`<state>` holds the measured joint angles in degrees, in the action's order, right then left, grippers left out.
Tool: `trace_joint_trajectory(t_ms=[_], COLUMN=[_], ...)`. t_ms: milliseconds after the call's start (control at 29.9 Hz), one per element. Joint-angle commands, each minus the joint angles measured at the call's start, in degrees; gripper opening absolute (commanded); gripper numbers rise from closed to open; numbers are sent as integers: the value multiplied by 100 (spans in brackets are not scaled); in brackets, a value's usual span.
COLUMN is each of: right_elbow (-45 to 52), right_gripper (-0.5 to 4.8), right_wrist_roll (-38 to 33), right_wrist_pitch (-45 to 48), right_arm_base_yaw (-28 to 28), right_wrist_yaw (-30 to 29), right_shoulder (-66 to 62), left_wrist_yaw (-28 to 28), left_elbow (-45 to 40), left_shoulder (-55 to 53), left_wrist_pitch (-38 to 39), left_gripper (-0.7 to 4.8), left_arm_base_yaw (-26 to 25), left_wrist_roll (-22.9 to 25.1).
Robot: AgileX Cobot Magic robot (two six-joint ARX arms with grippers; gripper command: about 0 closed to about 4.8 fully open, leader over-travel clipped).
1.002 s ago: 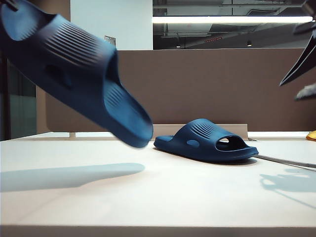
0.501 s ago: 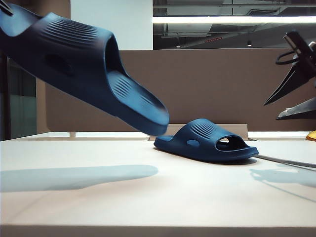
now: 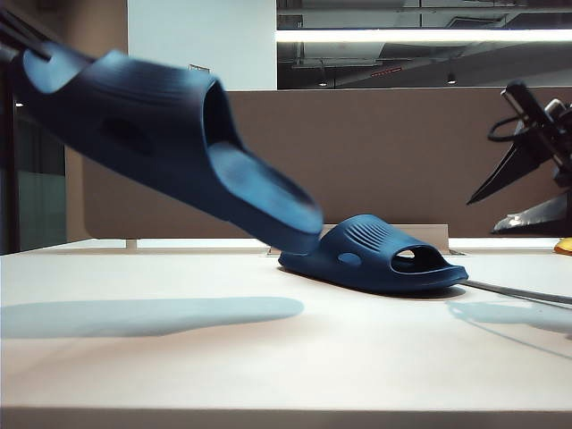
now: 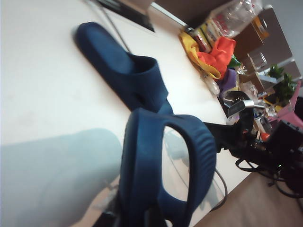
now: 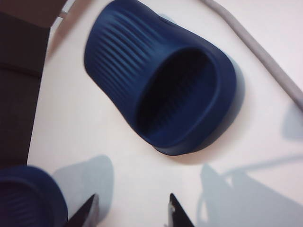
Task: Interlock the pair of blue slippers on the table with their fronts facing up.
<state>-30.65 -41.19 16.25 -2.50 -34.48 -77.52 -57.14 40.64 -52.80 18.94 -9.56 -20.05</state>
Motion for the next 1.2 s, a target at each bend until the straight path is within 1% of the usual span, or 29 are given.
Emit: trace_joint_trajectory(t_ms=[33, 134, 234, 501, 768, 868, 1002, 1202], right_elbow=[-129, -273, -402, -540, -579, -647, -800, -1032], right_gripper=[185, 185, 185, 185, 186, 217, 217, 216], right_wrist_roll=[-44, -42, -42, -61, -85, -111, -136, -339], right_wrist_pitch=[210, 229, 243, 378, 584, 645, 669, 640], right_arm_base_yaw=[-11, -28, -85, -90, -92, -127, -195, -234], right_wrist_yaw=[20, 26, 153, 461, 496, 487, 505, 540], right_shoulder=[-251, -514, -704, -1054, -1432, -1537, -1646, -1895], left_wrist_yaw=[-468, -763, -868, -859, -863, -866, -861, -844], left_elbow=[24, 24, 24, -17, -17, -17, -17, -17], left_shoulder=[-227, -463, -660, -951, -1270, -1480, -1674, -1692], left_wrist_pitch=[-326, -568, -688, -754, -927, -931, -1005, -1211], left_gripper=[-5, -5, -5, -5, -5, -5, -5, -5], left_arm_base_yaw=[-313, -476, -479, -483, -483, -481, -481, -481], left_wrist_roll=[57, 59, 129, 315, 157, 162, 166, 118])
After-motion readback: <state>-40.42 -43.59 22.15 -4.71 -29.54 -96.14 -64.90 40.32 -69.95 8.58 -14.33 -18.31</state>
